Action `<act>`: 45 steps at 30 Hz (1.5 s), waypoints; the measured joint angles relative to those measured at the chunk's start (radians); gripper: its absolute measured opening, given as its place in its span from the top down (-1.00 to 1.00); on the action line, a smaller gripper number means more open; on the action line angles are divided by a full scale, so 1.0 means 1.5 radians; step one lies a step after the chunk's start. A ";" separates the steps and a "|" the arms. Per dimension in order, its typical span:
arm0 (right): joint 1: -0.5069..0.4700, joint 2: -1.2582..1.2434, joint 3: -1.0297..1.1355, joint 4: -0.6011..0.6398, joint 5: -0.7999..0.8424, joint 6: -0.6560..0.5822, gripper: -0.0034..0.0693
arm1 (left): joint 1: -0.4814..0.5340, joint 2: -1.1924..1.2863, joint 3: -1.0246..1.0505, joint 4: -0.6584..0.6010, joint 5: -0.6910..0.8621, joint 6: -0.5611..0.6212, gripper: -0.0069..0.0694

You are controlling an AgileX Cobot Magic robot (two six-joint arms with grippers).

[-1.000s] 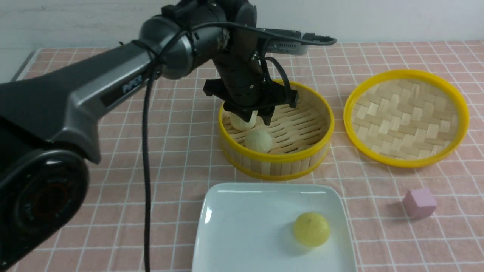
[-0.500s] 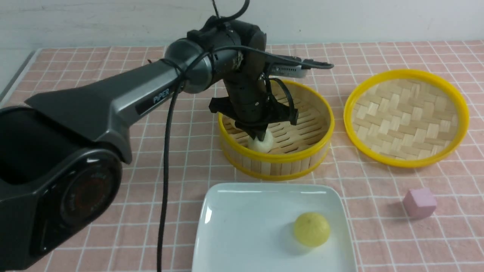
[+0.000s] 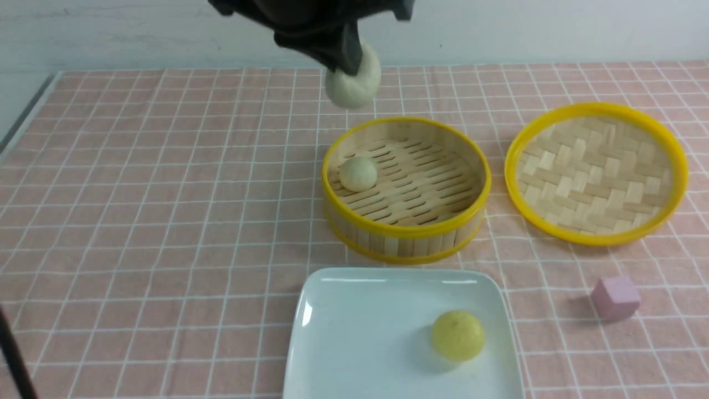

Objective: Put the steamed buns into the plate on the pink tablecloth.
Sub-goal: 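Carry the bun from the bamboo steamer to the plate with the left gripper, then reach into the bamboo steamer and grasp a bun with the left gripper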

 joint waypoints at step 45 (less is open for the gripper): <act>0.000 0.000 0.000 0.000 -0.021 0.001 0.71 | -0.042 0.049 0.220 0.138 -0.315 -0.337 0.60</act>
